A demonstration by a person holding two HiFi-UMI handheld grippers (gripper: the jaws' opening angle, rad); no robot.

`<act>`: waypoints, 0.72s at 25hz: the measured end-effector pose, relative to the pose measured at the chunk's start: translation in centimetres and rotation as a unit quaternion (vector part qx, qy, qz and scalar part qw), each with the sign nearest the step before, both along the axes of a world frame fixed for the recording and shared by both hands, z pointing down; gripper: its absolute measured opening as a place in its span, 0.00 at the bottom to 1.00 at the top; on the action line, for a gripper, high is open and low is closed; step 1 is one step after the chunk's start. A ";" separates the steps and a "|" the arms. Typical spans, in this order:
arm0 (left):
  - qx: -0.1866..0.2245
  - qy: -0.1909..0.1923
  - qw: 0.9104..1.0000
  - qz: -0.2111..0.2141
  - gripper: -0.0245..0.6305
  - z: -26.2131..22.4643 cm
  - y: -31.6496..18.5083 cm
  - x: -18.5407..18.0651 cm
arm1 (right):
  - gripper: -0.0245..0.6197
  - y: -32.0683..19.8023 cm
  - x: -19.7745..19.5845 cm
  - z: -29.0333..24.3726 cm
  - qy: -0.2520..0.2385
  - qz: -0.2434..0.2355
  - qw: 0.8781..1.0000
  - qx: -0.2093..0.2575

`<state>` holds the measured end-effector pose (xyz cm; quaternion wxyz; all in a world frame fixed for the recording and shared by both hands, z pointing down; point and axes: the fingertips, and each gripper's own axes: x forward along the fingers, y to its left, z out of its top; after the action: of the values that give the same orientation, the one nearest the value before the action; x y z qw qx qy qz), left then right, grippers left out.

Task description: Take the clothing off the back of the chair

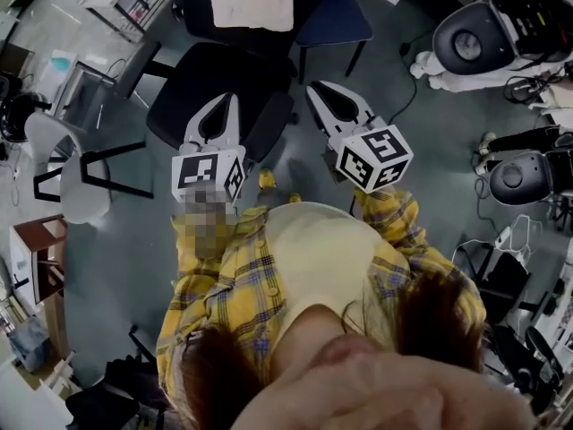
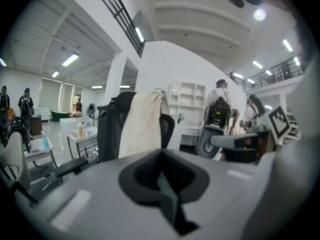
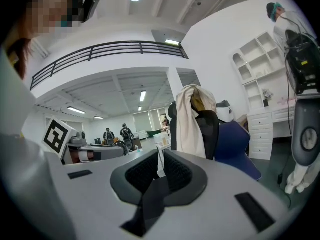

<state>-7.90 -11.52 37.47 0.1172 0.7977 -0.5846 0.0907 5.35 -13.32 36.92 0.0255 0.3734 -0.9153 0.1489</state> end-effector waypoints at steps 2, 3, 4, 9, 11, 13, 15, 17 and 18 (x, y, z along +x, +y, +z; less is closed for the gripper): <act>-0.003 -0.002 1.000 0.006 0.04 0.6 -2.1 -2.0 | 0.06 -2.4 -2.1 0.0 0.002 0.003 1.000 0.004; -0.005 -0.002 1.000 0.009 0.04 0.9 -3.0 -3.0 | 0.06 -3.6 -3.2 0.0 0.002 0.004 1.000 0.006; -0.006 -0.001 1.000 0.011 0.04 1.2 -3.7 -4.0 | 0.06 -4.6 -4.2 -0.1 0.001 0.004 1.000 0.008; -0.004 0.008 1.000 0.016 0.04 1.3 -5.5 -4.9 | 0.06 -7.4 -4.6 -1.7 -0.008 0.011 1.000 0.028; 0.001 0.003 1.000 0.020 0.04 0.4 -5.9 -4.2 | 0.07 -8.2 -3.5 -3.3 -0.010 0.018 0.999 0.042; 0.006 -0.005 1.000 0.026 0.04 -0.5 -6.4 -3.9 | 0.07 -9.0 -2.8 -4.9 -0.007 0.025 0.998 0.057; 0.008 -0.009 0.999 0.033 0.04 -0.9 -6.9 -4.1 | 0.08 -9.9 -2.9 -5.8 -0.002 0.030 0.997 0.067; 0.007 -0.008 0.999 0.039 0.04 -1.0 -7.5 -4.8 | 0.12 -10.7 -3.4 -6.2 0.002 0.029 0.997 0.073; 0.007 -0.006 0.999 0.040 0.04 -1.1 -7.9 -5.2 | 0.14 -11.1 -3.8 -6.4 0.004 0.027 0.997 0.077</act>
<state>-13.08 -19.39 36.39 0.1047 0.8208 -0.5533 0.0959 1.55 -24.42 30.53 -0.0039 0.3994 -0.9135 0.0768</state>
